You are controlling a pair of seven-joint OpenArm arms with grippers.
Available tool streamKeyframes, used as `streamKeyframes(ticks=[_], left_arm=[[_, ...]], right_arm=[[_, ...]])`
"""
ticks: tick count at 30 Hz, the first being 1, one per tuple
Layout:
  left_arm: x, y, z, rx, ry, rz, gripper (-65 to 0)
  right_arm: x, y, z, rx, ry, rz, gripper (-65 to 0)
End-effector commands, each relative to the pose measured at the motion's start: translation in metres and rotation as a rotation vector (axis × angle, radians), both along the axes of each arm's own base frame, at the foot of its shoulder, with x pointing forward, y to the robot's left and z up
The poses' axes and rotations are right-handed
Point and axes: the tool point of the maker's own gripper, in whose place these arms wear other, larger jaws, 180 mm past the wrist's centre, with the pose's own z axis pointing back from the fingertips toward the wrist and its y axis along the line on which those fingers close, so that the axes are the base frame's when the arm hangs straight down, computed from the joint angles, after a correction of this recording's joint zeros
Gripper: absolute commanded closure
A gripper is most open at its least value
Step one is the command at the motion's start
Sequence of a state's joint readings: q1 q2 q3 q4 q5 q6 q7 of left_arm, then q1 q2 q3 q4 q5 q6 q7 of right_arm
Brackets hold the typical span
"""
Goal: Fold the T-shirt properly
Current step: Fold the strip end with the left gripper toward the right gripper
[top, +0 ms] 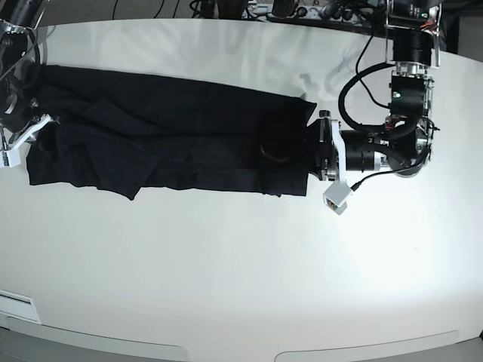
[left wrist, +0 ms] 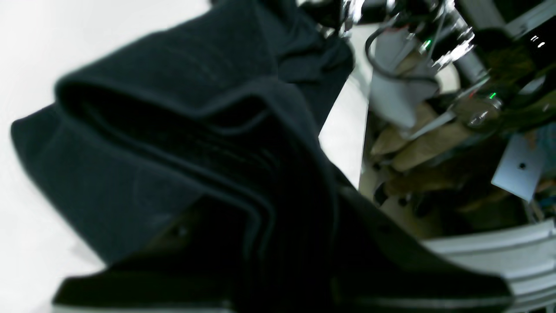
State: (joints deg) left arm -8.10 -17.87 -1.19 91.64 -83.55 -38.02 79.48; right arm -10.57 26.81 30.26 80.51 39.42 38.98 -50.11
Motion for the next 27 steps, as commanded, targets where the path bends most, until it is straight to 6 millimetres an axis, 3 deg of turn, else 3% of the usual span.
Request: streamKeyframes(ticks=[1, 6, 13, 16, 18, 27], left_arm=[[0.008, -0.007, 0.016, -0.064, -0.051, 0.007, 0.0], [0.016, -0.028, 0.008, -0.084, -0.056, 0.048, 0.0], [0.011, -0.051, 0.006, -0.145, -0.031, 0.057, -1.5], [0.011, -0.055, 0.008, -0.158, -0.031, 0.056, -30.6], [0.011, -0.055, 0.008, -0.159, -0.031, 0.056, -40.8], [0.011, -0.056, 0.013, -0.186, -0.032, 0.057, -41.1]], right_arm=[[-0.009, -0.009, -0.004, -0.046, 0.061, 0.012, 0.0], [-0.009, -0.008, -0.004, -0.043, 0.064, 0.014, 0.0], [-0.007, -0.002, -0.001, -0.008, 0.048, 0.025, 0.0], [-0.007, -0.002, -0.001, -0.007, 0.048, 0.025, -4.8], [-0.007, -0.002, -0.001, -0.007, 0.048, 0.025, -9.3], [-0.002, 0.001, 0.003, 0.015, 0.027, 0.024, -10.7]])
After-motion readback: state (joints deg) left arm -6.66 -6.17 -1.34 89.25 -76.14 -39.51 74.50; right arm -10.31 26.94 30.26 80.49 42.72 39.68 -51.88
